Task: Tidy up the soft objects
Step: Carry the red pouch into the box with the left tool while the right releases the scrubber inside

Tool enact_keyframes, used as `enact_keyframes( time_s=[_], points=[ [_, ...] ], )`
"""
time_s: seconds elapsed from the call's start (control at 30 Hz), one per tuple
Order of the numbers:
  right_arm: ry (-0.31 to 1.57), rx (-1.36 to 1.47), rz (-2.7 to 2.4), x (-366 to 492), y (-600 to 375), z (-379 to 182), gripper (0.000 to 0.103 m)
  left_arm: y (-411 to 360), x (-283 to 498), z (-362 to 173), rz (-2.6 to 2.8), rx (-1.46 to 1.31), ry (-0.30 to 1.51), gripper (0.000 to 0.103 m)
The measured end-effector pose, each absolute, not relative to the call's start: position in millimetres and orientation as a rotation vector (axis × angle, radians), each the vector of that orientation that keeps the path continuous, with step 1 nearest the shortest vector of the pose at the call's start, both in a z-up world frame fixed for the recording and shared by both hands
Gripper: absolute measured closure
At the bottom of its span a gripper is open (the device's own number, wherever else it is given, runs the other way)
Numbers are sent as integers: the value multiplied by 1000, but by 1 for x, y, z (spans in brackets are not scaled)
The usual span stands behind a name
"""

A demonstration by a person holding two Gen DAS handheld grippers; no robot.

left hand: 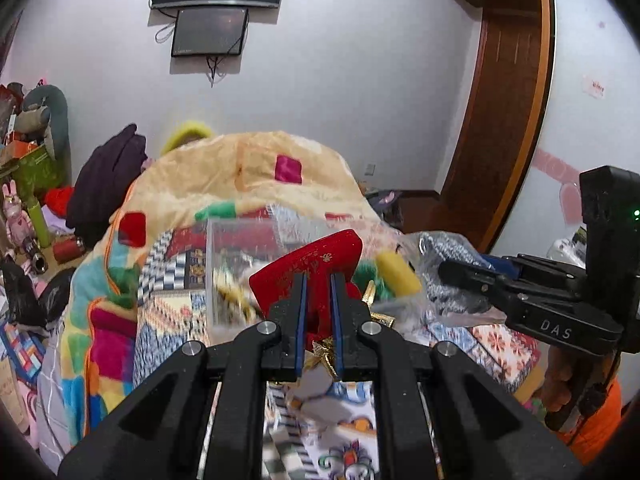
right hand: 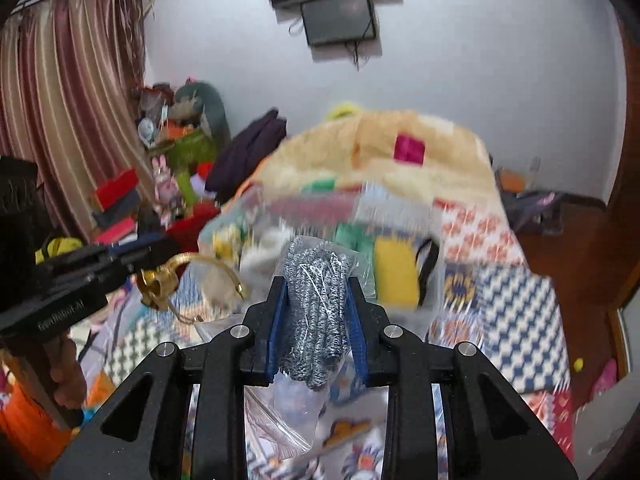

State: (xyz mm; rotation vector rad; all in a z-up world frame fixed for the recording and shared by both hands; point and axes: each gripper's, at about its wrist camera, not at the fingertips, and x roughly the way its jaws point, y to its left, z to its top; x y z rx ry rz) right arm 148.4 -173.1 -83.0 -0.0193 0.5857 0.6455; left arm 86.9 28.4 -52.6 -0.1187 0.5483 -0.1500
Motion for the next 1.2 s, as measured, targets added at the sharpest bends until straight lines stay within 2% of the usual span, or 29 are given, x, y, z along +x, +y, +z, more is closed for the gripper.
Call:
enact_keyframes(
  time_s=[0.33,0.8,1.0,1.2],
  points=[
    [530,-17,616,176,-153,-68,77,22,126,-36,-128,-109,525,93],
    [667,-82,559,218,-136,-113,76,26,190,-96,-112,-141,731,93],
    [703,-116,570,219,-129,-125,72,25,194,-110,-117,-133,770,92],
    [690,-142,559,214,-131,-120,59,26,186,-105,-127,-127,760,81]
  ],
)
